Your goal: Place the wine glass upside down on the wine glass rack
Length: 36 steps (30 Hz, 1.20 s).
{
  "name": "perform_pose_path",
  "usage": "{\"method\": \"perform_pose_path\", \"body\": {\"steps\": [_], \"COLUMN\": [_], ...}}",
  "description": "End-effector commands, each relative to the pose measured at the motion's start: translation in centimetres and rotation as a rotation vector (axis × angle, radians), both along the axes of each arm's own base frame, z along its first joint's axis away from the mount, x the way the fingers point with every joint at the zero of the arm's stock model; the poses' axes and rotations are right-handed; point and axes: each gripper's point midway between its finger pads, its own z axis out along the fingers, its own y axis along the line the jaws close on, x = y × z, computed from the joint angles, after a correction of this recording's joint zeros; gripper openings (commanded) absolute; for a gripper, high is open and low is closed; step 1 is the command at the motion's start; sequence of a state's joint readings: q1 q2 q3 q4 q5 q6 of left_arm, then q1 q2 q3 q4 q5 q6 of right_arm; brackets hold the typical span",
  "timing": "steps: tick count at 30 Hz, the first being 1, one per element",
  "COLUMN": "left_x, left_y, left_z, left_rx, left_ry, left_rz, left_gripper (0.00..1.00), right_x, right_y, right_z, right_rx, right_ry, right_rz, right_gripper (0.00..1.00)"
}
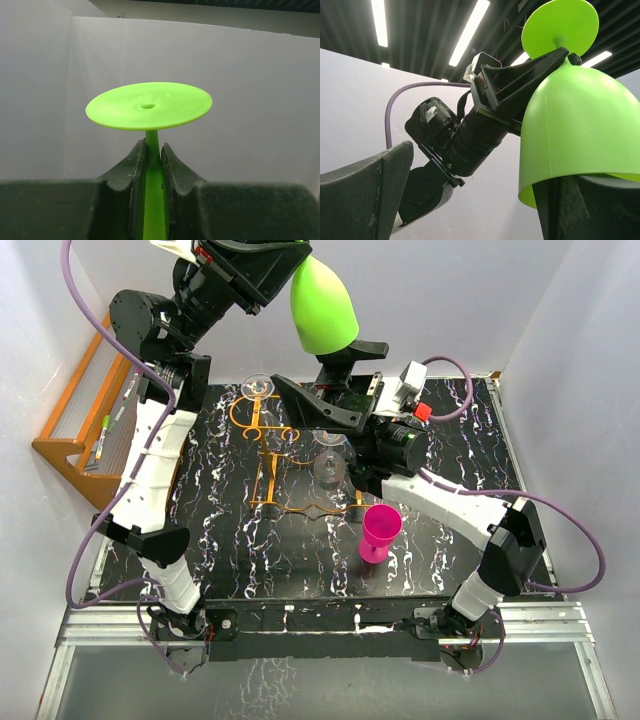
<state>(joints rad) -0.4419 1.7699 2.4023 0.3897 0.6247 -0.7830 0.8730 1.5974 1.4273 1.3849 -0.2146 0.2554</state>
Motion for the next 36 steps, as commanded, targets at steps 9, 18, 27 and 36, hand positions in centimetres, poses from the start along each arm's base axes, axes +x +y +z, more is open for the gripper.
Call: {"method": "perform_pose_path", "body": {"steps": [9, 18, 27, 36], "left_x": [-2.4, -3.6, -5.1, -5.1], "left_y": [0.6, 1.1, 2.0, 2.1], "left_z": [1.4, 2.1, 3.4, 3.4], "left_rx": [0.008, 0.008, -0.005, 0.005], "left_ry": [-0.113, -0.15, -0.223, -0.236], "left_rz": [0.004, 0.006, 0.046, 0.066], "left_gripper": [0.0, 0.0, 0.0, 0.0], "right_x": [0.0, 1.3, 1.2, 1.2], "right_y": [0.0, 0.9, 0.4, 0.6], "right_z": [0.9, -0.7, -1.5, -1.9], "right_rx": [-0.063, -0.13, -0.146, -0.177], "right_ry": [0.034, 0.083, 0.109, 0.114], "right_rz": [-0.061, -0.101, -0.132, -0.143], "right_gripper": [0.98, 0.98, 0.98, 0.98]}}
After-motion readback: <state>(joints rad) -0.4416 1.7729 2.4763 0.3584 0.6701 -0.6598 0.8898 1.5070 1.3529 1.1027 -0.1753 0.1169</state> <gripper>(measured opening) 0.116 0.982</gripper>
